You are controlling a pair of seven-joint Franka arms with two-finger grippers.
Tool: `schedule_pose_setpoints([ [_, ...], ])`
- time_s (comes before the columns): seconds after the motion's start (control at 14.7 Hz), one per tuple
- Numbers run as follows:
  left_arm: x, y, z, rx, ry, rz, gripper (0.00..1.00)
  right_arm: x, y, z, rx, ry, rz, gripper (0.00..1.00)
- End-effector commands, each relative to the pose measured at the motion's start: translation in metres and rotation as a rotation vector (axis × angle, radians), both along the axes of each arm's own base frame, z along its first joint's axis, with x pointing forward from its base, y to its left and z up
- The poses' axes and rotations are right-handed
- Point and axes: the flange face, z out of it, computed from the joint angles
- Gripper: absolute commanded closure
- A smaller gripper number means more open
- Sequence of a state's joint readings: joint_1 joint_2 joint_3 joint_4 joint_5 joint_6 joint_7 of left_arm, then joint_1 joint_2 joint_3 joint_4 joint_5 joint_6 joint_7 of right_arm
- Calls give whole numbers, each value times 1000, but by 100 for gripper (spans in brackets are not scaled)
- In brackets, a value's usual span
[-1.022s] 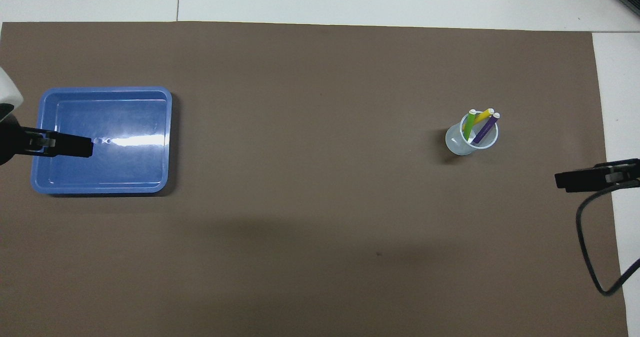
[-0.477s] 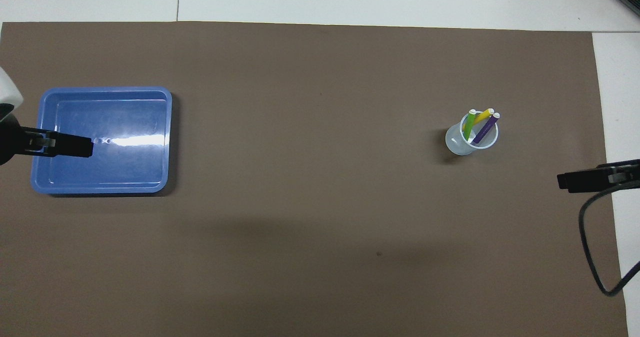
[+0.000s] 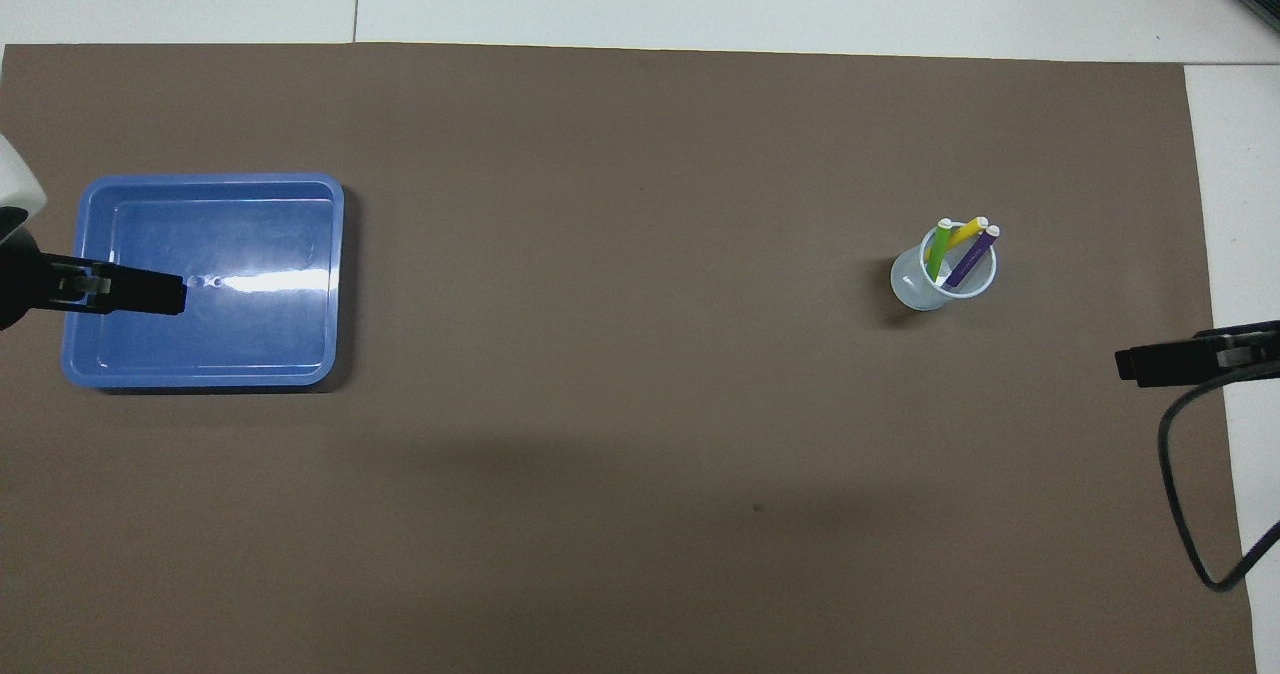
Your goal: Right arm passes pens to left for tray arrangement
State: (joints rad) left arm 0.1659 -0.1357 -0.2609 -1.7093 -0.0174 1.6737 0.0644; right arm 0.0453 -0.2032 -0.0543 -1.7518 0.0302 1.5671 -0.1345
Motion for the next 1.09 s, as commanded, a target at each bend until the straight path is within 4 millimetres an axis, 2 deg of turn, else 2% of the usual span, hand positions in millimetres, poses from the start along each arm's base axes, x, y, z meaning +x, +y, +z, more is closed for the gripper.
schedule_pose_setpoints([
  [0.0, -5, 1, 4, 24, 3, -7, 0, -5, -5, -7, 8, -24, 0, 0],
  [0.27, -5, 1, 4, 24, 2, -7, 0, 11, -9, -22, 18, -93, -16, 1],
  [0.48, -5, 1, 4, 24, 2, -7, 0, 16, -10, -38, 19, -103, -29, 3],
  [0.75, -5, 1, 4, 24, 2, -7, 0, 36, -12, -50, 13, -158, -36, 12],
  [1.02, -5, 1, 4, 24, 2, -7, 0, 52, -6, -67, 10, -173, -13, 14],
])
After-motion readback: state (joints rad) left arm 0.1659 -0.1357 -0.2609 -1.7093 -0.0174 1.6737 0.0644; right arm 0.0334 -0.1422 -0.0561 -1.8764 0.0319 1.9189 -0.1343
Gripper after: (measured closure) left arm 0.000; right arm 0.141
